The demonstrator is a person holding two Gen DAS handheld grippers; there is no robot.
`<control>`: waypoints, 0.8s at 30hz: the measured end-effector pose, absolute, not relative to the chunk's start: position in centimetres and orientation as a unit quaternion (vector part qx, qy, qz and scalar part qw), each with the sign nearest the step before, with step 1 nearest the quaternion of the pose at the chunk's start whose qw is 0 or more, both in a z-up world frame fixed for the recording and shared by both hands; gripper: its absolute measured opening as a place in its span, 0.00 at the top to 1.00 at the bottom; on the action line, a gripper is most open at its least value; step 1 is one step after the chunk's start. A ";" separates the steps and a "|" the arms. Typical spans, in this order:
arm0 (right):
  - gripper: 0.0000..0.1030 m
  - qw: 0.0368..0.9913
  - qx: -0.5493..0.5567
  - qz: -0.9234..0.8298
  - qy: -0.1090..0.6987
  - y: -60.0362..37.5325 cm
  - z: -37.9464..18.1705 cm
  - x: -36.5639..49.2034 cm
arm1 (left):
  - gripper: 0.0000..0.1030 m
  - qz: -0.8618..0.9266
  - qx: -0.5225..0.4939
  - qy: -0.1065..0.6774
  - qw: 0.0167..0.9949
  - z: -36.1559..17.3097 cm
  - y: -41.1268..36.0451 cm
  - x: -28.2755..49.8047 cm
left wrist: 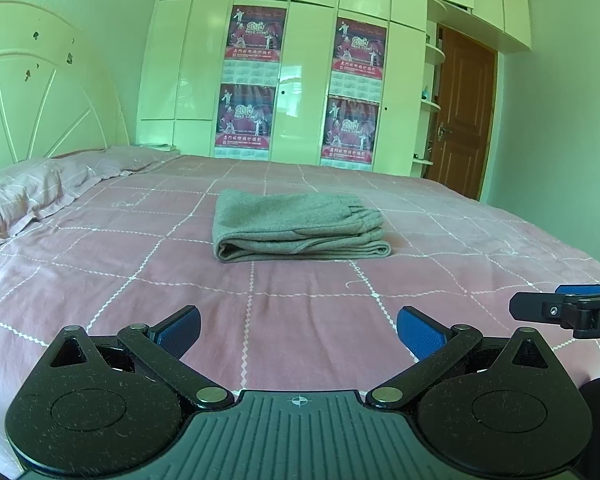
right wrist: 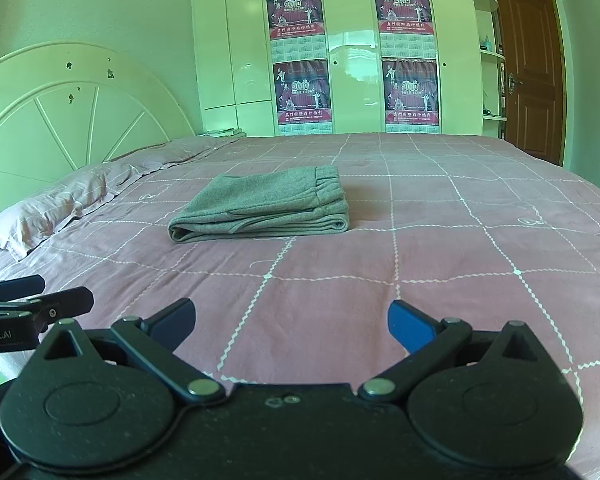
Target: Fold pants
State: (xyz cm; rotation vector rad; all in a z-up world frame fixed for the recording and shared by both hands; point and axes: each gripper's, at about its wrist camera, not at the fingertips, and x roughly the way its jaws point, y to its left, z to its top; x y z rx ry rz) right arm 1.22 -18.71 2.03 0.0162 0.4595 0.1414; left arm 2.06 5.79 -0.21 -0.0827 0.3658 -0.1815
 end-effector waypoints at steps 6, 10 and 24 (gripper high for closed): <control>0.06 0.971 0.008 0.070 0.227 -18.7 2.0 1.2 | 0.00 -0.091 -0.039 0.180 0.979 -0.2 5.7 2.1; 0.06 0.971 0.008 0.070 0.228 -18.7 2.0 1.2 | 0.00 -0.091 -0.039 0.180 0.979 -0.2 5.7 2.0; 0.06 0.971 0.007 0.070 0.229 -18.7 2.0 1.1 | 0.00 -0.094 -0.038 0.168 0.981 -0.2 6.0 1.7</control>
